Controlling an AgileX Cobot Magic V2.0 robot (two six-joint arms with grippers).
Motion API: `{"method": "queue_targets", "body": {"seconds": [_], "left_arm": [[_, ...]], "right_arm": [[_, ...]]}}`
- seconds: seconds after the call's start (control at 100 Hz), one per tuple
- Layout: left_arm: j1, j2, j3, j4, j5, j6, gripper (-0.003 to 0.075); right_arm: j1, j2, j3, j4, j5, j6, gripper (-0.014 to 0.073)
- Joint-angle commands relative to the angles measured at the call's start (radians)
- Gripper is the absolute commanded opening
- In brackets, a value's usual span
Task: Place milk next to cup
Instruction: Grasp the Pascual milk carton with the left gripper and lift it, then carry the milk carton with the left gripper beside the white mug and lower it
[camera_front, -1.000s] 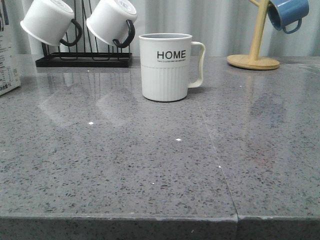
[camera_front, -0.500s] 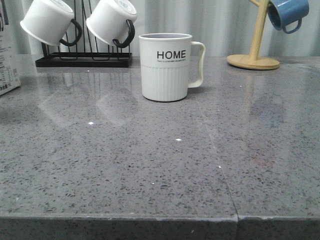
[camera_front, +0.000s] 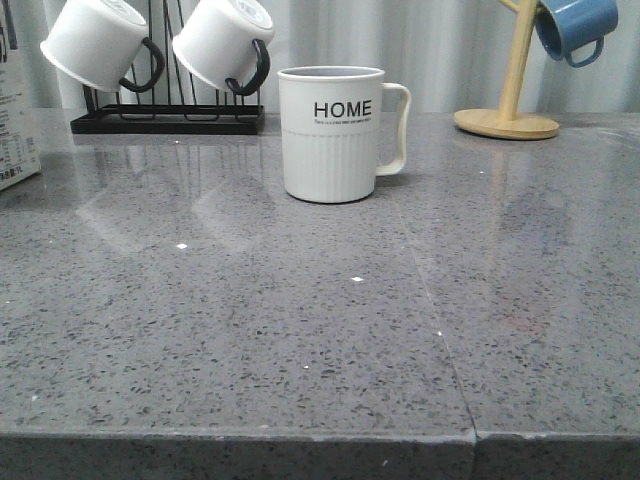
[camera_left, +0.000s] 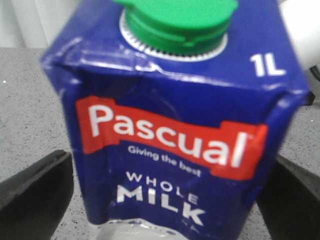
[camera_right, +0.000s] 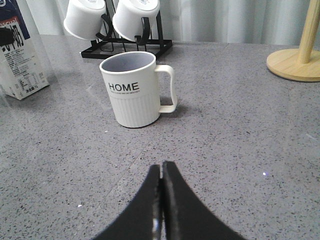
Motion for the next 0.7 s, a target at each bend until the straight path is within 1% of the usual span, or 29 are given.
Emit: {"method": "queue_targets", "body": {"seconds": [0.0, 0.04, 0.09, 0.16, 0.23, 0.38, 0.48, 0.57, 0.69], "left_arm": [[-0.008, -0.014, -0.039, -0.006, -0.093, -0.003, 0.0617], [-0.008, -0.014, -0.039, -0.006, -0.093, -0.003, 0.0576], [-0.008, -0.014, -0.039, -0.006, -0.095, -0.003, 0.0499], [-0.008, -0.014, -0.039, -0.006, -0.095, -0.003, 0.0414], [-0.01, -0.014, -0.039, -0.006, -0.093, -0.003, 0.0359], [-0.014, -0.05, -0.039, -0.006, -0.075, -0.003, 0.0351], [-0.047, -0.086, -0.039, -0.006, -0.075, -0.003, 0.0351], [-0.099, -0.104, -0.039, -0.006, -0.081, -0.003, 0.0351], [-0.193, -0.096, -0.039, -0.033, -0.103, -0.003, 0.0351]], "right_arm": [[0.002, 0.002, -0.025, -0.009, -0.071, -0.001, -0.0066], [0.002, 0.002, -0.025, -0.009, -0.071, -0.001, -0.0066], [0.002, 0.002, -0.025, -0.009, -0.071, -0.001, -0.0066], [0.002, 0.002, -0.025, -0.009, -0.071, -0.001, -0.0066], [0.002, 0.002, -0.025, -0.009, -0.071, -0.001, -0.0066], [0.002, 0.002, -0.025, -0.009, -0.071, -0.001, -0.0066], [0.002, 0.002, -0.025, -0.009, -0.071, -0.001, -0.0066], [0.002, 0.002, -0.025, -0.009, -0.071, -0.001, -0.0066], [0.002, 0.002, -0.025, -0.009, -0.071, -0.001, -0.0066]]}}
